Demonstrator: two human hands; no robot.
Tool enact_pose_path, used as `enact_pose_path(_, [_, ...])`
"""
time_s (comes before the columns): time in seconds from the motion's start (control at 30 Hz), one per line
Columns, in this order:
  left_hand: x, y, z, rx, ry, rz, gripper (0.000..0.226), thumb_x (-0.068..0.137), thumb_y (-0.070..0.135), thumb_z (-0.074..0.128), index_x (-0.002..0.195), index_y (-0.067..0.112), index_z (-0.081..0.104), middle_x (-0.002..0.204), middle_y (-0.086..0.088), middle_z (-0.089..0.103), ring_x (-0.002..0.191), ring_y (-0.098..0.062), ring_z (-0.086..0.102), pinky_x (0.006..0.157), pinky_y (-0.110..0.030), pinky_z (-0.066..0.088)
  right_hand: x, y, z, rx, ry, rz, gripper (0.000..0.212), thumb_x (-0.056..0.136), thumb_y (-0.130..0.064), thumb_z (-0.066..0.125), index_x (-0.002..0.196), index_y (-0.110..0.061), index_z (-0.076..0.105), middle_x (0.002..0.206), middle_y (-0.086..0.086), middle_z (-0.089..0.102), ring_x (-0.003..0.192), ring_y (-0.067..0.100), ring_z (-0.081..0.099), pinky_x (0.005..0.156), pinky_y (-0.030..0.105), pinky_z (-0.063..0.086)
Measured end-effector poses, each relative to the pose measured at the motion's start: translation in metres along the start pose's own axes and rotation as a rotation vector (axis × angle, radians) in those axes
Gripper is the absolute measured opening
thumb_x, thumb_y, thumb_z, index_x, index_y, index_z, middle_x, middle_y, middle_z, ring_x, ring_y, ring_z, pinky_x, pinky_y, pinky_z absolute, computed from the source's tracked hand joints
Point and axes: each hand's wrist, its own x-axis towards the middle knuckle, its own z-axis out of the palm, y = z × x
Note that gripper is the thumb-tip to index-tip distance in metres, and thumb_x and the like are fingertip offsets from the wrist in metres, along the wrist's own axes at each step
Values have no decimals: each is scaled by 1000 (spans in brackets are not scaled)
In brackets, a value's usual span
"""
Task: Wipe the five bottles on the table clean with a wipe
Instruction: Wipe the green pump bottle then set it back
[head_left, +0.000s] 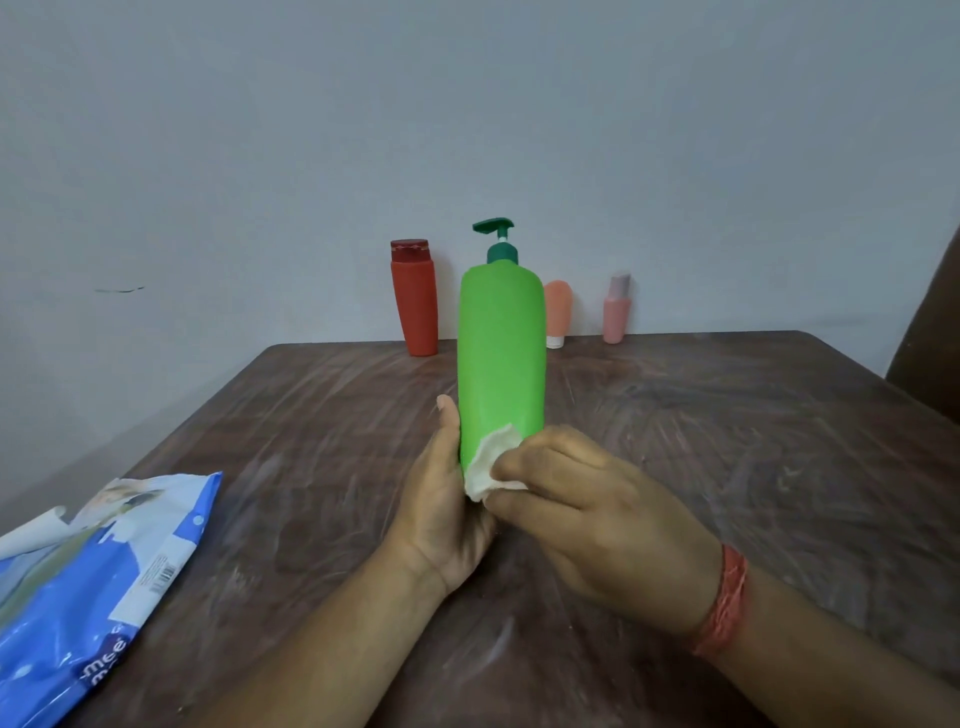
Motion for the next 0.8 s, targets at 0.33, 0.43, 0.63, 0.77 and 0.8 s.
enact_pose_path(0.33, [0, 4, 5, 91, 109, 142, 74, 102, 59, 29, 128, -1, 64, 118, -29, 69, 99, -31, 73, 75, -40, 63, -8, 3, 19, 621, 129, 850, 28, 83, -10, 78, 77, -22, 54, 87, 1, 64, 86, 11, 65, 75, 41, 55])
enact_pose_path(0.43, [1, 3, 3, 127, 96, 139, 73, 102, 61, 30, 117, 3, 73, 113, -25, 71, 86, -30, 71, 65, -39, 58, -6, -4, 23, 1354, 259, 1153, 24, 76, -1, 78, 82, -12, 58, 91, 26, 68, 83, 27, 70, 72, 38, 58])
enact_pose_path(0.63, [-1, -5, 11, 265, 121, 157, 76, 95, 65, 42, 135, 3, 58, 120, -29, 68, 107, -39, 70, 88, -49, 60, -1, -10, 20, 1907, 308, 1341, 54, 73, 13, 69, 124, 9, 49, 112, 29, 68, 97, 36, 72, 71, 32, 61])
enact_pose_path(0.77, [4, 1, 11, 210, 182, 225, 75, 94, 66, 43, 130, 3, 64, 114, -27, 71, 101, -36, 72, 82, -45, 60, -1, -5, 13, 1891, 384, 1304, 50, 72, 10, 70, 117, 3, 50, 103, 29, 69, 91, 33, 73, 68, 30, 60])
enact_pose_path(0.8, [5, 4, 9, 176, 196, 237, 73, 96, 64, 42, 128, 3, 65, 113, -28, 72, 99, -36, 73, 80, -44, 60, -1, -4, 13, 1857, 395, 1270, 47, 72, 8, 70, 113, 0, 50, 99, 27, 70, 87, 32, 74, 67, 30, 60])
